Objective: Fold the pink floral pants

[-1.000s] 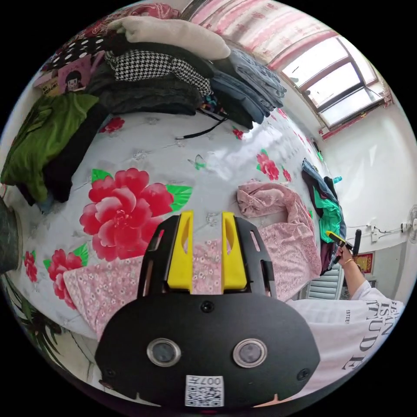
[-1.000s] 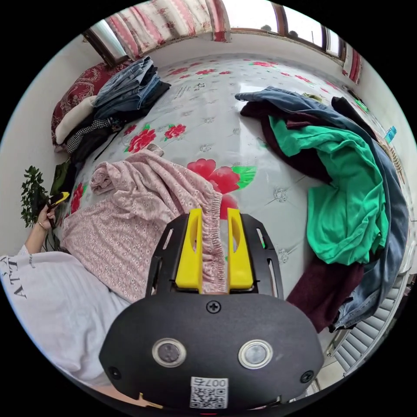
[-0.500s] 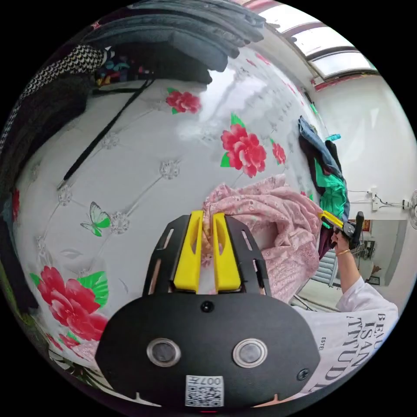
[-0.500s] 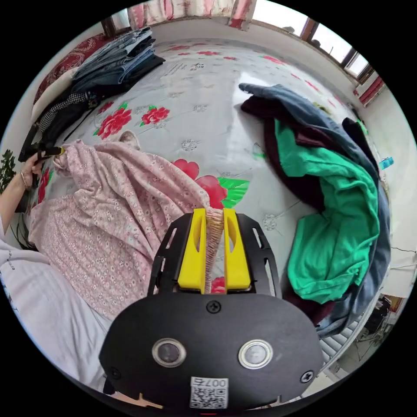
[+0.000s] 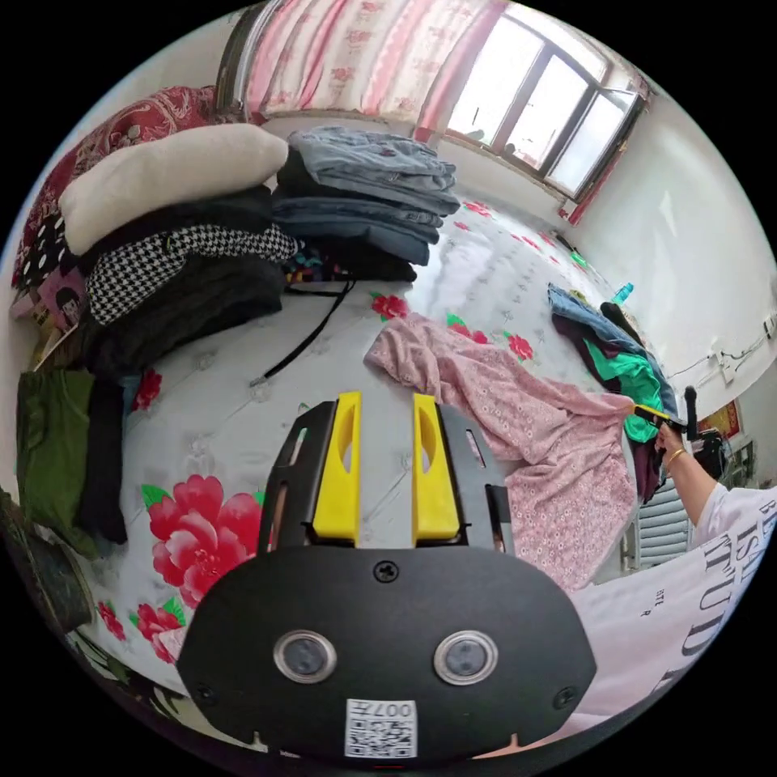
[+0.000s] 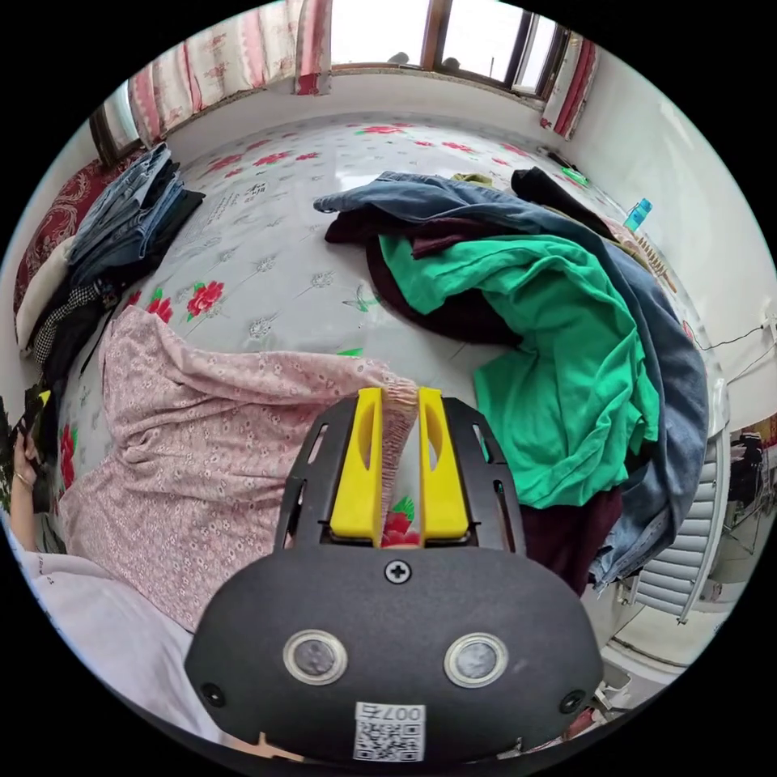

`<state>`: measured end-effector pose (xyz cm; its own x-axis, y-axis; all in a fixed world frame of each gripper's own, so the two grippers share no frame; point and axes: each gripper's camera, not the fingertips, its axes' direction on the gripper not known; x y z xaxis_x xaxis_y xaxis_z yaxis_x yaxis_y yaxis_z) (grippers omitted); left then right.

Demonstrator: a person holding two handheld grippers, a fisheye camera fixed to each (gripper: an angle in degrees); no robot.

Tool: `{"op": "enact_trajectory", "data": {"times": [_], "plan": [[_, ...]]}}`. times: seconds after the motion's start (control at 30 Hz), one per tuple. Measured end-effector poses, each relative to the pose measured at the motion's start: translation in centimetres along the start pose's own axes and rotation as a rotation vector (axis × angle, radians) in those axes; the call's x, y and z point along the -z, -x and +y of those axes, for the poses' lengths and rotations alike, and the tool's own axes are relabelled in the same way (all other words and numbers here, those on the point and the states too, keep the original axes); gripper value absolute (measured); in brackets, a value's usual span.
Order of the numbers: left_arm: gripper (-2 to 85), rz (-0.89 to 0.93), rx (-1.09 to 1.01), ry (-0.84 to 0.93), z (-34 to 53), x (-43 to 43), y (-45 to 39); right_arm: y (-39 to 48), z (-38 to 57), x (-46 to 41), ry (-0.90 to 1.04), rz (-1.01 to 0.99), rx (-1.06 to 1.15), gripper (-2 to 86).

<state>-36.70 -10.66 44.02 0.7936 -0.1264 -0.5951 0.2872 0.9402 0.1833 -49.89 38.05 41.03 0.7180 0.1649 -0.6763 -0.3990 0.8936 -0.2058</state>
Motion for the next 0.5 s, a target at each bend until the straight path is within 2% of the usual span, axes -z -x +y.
{"op": "enact_trajectory", "data": {"times": [0.2, 0.3, 0.37, 0.43, 0.5], "plan": [[7.8, -0.074, -0.032, 0.166, 7.9, -1.0, 0.4, -1.4, 3.4, 3.7, -0.107, -0.006, -0.022, 4.3], [7.6, -0.023, 0.013, 0.197, 10.9, -0.9, 1.7, -1.9, 7.4, 3.4, -0.026, -0.134, 0.011, 3.9], [7.5, -0.021, 0.04, 0.216, 11.8, -1.1, 2.6, -0.3, 11.0, 1.4, 0.074, -0.207, 0.109, 3.5], [7.5, 0.004, 0.059, 0.219, 11.7, -1.3, 3.3, 1.6, 13.5, -0.7, 0.169, -0.216, 0.193, 3.2], [7.5, 0.041, 0.074, 0.188, 10.0, -1.3, 4.1, 2.9, 15.8, -2.9, 0.255, -0.131, 0.253, 2.8]]}}
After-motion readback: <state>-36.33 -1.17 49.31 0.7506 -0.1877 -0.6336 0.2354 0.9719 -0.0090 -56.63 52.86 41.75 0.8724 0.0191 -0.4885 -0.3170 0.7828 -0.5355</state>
